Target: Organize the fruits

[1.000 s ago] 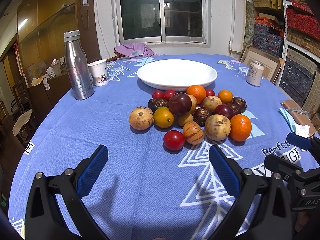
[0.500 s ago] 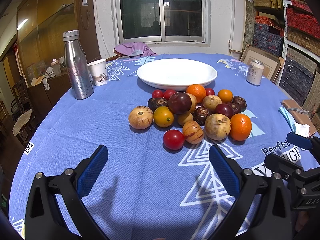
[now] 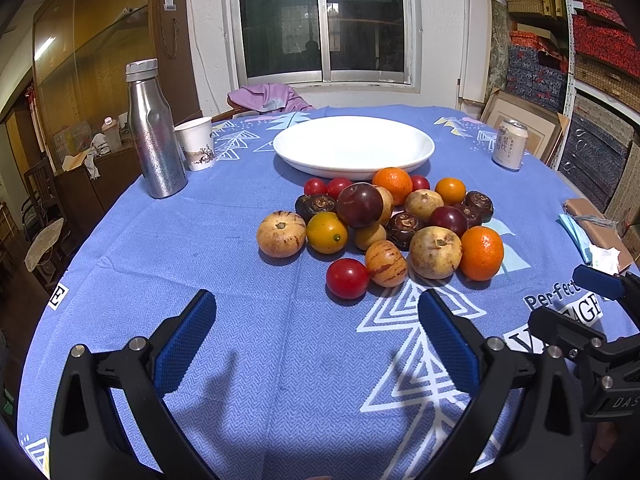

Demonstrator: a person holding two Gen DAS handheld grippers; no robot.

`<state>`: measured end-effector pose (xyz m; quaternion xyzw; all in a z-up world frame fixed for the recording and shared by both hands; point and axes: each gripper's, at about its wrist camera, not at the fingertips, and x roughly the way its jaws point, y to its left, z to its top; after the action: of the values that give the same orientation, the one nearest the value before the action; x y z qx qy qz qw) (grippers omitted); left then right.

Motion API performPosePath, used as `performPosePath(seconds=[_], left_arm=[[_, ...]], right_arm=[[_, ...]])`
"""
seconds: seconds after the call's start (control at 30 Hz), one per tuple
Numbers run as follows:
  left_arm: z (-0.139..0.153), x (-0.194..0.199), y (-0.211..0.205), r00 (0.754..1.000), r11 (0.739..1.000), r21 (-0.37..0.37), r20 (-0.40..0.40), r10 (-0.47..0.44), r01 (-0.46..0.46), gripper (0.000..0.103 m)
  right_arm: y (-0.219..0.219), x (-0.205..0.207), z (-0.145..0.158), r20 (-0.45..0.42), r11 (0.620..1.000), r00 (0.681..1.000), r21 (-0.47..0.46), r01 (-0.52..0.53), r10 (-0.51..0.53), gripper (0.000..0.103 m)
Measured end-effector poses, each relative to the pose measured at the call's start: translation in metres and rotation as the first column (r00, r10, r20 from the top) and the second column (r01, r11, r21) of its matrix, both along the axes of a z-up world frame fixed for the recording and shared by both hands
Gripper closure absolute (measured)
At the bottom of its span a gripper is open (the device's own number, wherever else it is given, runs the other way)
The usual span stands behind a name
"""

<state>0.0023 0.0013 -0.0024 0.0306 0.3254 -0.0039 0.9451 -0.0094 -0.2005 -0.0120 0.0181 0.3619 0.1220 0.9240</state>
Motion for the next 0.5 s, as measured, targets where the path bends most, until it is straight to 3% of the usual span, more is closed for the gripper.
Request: performPosePath(seconds=[0.5], left_arm=[[-0.0094, -0.0021, 0.0008, 1.0, 1.0, 0.001, -0.002, -0.001, 0.001, 0.004]], right_arm=[[-0.0034, 0.0033, -0.0015, -0.007, 1.0, 1.0, 0.005, 0.001, -0.001, 0.003]])
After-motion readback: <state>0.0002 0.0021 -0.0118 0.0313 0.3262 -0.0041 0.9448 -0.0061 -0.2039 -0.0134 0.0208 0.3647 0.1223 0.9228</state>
